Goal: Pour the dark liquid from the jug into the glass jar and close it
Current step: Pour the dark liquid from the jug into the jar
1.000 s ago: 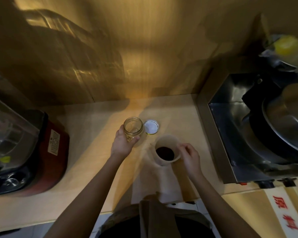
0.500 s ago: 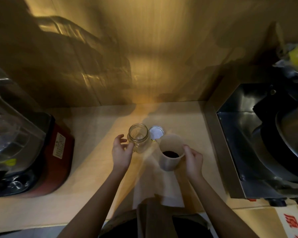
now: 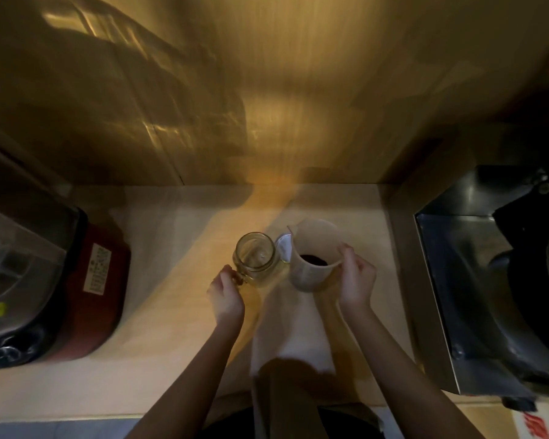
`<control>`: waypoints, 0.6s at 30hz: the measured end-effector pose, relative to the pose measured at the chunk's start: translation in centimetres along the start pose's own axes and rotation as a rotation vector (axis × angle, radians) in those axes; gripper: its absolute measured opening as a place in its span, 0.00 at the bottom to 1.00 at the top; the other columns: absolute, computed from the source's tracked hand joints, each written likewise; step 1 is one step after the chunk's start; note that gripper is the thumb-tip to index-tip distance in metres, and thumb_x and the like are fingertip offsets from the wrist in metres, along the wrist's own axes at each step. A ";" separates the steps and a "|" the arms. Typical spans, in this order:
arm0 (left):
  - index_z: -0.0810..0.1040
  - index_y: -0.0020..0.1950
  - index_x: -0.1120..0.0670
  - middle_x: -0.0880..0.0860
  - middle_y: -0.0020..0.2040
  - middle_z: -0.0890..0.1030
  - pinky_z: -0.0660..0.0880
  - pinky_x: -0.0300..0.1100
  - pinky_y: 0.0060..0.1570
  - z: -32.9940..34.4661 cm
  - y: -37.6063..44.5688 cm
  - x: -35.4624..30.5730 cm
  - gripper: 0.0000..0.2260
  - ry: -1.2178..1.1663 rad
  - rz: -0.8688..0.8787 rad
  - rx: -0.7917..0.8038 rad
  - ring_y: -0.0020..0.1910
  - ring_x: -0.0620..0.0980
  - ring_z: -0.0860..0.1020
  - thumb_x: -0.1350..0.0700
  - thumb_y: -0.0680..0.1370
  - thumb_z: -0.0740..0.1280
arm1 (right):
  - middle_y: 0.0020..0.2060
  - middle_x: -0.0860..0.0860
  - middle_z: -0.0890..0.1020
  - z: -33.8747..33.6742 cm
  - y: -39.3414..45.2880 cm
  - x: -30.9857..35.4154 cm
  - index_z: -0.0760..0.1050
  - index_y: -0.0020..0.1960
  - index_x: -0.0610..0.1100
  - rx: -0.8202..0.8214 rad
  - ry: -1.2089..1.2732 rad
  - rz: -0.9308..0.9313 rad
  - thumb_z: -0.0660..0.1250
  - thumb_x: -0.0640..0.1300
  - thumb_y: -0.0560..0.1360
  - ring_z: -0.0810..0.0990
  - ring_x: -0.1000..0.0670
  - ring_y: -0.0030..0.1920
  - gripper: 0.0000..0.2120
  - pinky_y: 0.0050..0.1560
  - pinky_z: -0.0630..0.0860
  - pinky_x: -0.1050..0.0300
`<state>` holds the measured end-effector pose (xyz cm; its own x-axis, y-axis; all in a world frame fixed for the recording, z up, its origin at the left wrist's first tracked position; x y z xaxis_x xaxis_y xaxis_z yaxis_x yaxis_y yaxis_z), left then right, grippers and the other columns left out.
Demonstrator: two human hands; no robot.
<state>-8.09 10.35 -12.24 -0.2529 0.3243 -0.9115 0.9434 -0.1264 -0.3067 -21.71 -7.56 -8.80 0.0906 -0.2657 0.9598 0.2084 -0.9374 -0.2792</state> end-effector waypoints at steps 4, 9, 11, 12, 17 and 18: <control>0.71 0.32 0.59 0.58 0.32 0.74 0.67 0.46 0.36 0.6 -0.1 0.2 0.19 0.029 0.042 -0.018 0.34 0.55 0.70 0.50 0.74 0.50 | 0.24 0.48 0.69 -0.2 0.0 -0.4 0.71 0.29 0.39 -0.021 -0.005 0.019 0.66 0.39 0.77 0.70 0.55 0.27 0.17 0.29 0.71 0.69; 0.68 0.28 0.57 0.58 0.29 0.72 0.66 0.47 0.38 1.1 0.2 0.1 0.21 -0.021 -0.074 -0.077 0.33 0.56 0.69 0.51 0.79 0.51 | 0.18 0.55 0.68 -0.5 0.4 0.2 0.66 0.24 0.44 -0.027 0.010 0.009 0.65 0.38 0.77 0.68 0.59 0.22 0.23 0.28 0.70 0.68; 0.68 0.27 0.57 0.59 0.30 0.72 0.67 0.48 0.39 1.3 0.3 -0.2 0.22 -0.044 -0.117 -0.099 0.33 0.56 0.69 0.50 0.78 0.52 | 0.23 0.48 0.67 -0.4 0.6 0.9 0.67 0.25 0.43 -0.003 -0.013 -0.027 0.66 0.40 0.77 0.68 0.52 0.28 0.21 0.33 0.68 0.61; 0.69 0.27 0.57 0.60 0.30 0.73 0.68 0.49 0.40 1.4 0.4 -0.5 0.22 -0.048 -0.136 -0.104 0.33 0.57 0.70 0.49 0.78 0.52 | 0.24 0.46 0.67 -0.4 0.7 1.2 0.68 0.26 0.43 0.012 -0.017 -0.043 0.66 0.40 0.77 0.68 0.50 0.29 0.21 0.34 0.68 0.59; 0.69 0.27 0.58 0.58 0.30 0.72 0.67 0.50 0.41 1.7 1.6 -3.2 0.22 -0.052 -0.172 -0.090 0.33 0.57 0.69 0.47 0.77 0.54 | 0.22 0.48 0.70 0.3 1.6 3.8 0.69 0.25 0.39 0.103 -0.069 -0.159 0.64 0.42 0.78 0.71 0.52 0.28 0.23 0.33 0.68 0.60; 0.69 0.27 0.58 0.58 0.30 0.72 0.67 0.50 0.41 1.5 2.0 -3.7 0.22 -0.048 -0.162 -0.086 0.33 0.57 0.69 0.47 0.77 0.54 | 0.23 0.45 0.68 0.4 1.9 4.6 0.68 0.26 0.36 0.112 -0.075 -0.182 0.64 0.43 0.78 0.69 0.50 0.29 0.23 0.34 0.67 0.59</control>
<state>-5.60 7.45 -9.89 -0.4113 0.2888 -0.8645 0.9036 0.0050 -0.4282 -20.50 -10.45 -4.87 0.1127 -0.0727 0.9910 0.3344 -0.9364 -0.1067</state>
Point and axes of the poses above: each hand's wrist, its own y-axis towards the middle knuckle, its own z-axis out of the palm, x = y × z, the point moved 4 cm from there along y, towards the middle knuckle
